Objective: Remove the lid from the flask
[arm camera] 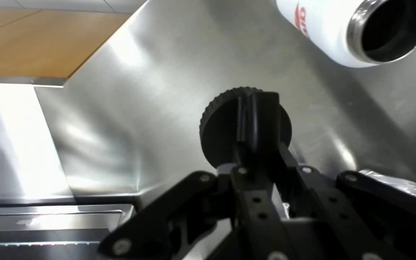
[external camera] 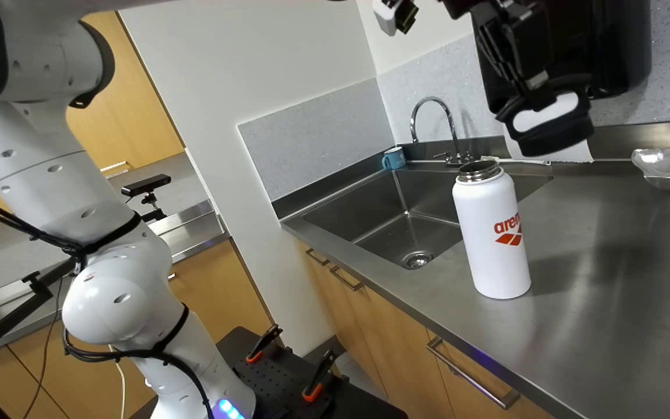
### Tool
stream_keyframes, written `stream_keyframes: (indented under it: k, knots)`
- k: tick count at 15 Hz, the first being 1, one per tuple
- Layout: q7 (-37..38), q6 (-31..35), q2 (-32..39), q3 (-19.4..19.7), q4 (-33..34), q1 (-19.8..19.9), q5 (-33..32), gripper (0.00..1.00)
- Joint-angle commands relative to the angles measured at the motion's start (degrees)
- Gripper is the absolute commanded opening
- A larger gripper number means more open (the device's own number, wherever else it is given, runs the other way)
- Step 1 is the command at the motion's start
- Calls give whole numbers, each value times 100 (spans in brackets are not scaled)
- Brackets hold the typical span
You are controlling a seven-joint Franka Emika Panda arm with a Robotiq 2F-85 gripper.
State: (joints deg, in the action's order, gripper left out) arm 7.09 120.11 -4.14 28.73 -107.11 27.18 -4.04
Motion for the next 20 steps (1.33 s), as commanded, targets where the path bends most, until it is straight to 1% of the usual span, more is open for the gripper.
stream_keyframes:
  k: [1, 5, 8, 10, 13, 18, 20]
  knots:
    - [235, 653, 340, 146, -384, 170, 216, 5]
    - [-193, 1511, 714, 174, -1104, 230, 816, 5]
    - [-230, 2064, 1091, 127, -1390, 270, 1241, 5]
    - [-180, 2235, 1340, 114, -1432, 321, 1451, 5]
    - [-67, 2274, 1686, 113, -1362, 392, 1599, 5]
    - [228, 2337, 2058, 138, -1301, 485, 1536, 5]
    - [425, 2487, 2180, 153, -1314, 473, 1478, 5]
